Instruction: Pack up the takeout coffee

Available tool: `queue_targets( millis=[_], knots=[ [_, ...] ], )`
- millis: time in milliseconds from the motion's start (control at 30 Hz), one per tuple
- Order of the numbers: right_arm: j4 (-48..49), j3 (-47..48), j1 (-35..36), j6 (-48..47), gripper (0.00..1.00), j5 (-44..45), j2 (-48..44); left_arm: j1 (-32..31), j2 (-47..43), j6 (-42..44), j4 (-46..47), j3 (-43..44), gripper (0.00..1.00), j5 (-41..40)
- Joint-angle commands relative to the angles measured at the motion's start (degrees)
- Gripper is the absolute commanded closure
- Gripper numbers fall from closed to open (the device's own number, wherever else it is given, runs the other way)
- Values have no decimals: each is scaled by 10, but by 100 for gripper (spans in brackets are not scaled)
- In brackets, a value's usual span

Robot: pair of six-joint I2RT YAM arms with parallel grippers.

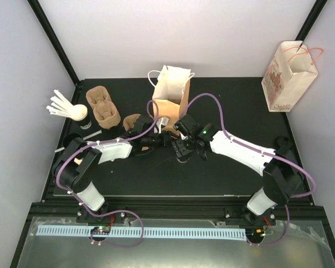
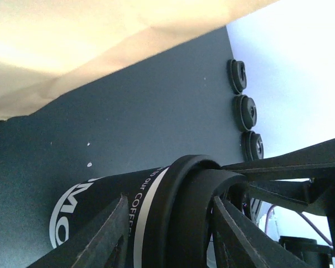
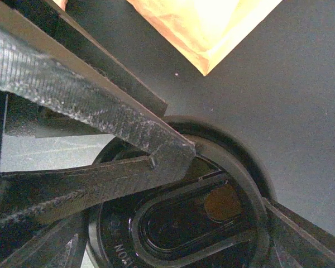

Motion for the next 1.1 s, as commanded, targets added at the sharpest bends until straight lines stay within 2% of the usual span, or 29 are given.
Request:
queue_targets(
  millis=[0,300,467,567,633,733,1067],
  knots=[
    [-94,-9,8,23,18,-14,16,-36,0,13,-144,-9,57,-42],
    [-127,3,9,21,19,-25,-27,-50,-72,6,-181,19,51,-21],
    [-109,-28,10,8,19,-33,-55,-53,-101,5,-185,19,38,-18],
    [-99,-30,10,4,19,-34,-60,-55,-95,9,-185,33,33,-7],
    [-95,-27,10,5,15,-32,-61,-58,-87,11,-187,45,32,0],
    [-91,-22,9,6,1,-22,-66,-61,-79,15,-191,55,31,4],
    [-101,3,9,-5,0,7,-107,-61,-98,30,-215,58,31,-13]
  ],
)
